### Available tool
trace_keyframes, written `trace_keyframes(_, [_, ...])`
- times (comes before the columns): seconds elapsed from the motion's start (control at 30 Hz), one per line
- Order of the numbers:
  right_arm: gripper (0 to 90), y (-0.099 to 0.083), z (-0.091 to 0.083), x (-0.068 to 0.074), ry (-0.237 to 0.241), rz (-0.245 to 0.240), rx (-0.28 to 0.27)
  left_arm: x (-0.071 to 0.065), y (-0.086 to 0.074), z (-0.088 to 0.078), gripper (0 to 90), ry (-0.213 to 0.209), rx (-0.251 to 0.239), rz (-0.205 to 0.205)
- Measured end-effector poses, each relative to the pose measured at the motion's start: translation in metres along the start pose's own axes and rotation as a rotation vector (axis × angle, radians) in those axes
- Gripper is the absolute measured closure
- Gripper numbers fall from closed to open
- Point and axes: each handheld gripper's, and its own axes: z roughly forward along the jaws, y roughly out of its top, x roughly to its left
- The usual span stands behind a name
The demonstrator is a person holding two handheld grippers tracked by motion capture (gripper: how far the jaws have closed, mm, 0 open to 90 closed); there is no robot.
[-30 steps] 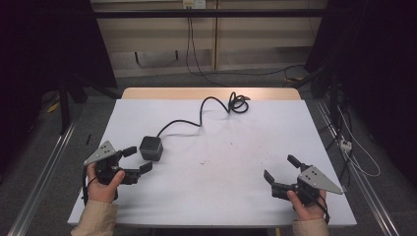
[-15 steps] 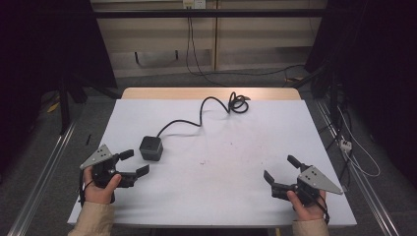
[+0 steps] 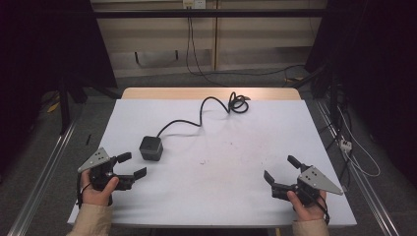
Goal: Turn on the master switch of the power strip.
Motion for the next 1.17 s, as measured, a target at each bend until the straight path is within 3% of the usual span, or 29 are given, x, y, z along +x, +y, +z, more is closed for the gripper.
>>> trace_keyframes(0.57, [3.6,-0.0010,0.0006,0.0007,0.003,0.004,0.004,0.0031,-0.0069,-0.0084,6.6,0.017,0.004,0.004])
trace_keyframes(1.17, [3.6,-0.0019,0.0040,0.0034,0.012,-0.006,0.014,0.0014,-0.0068,-0.0051,6.2,0.031,0.004,0.016])
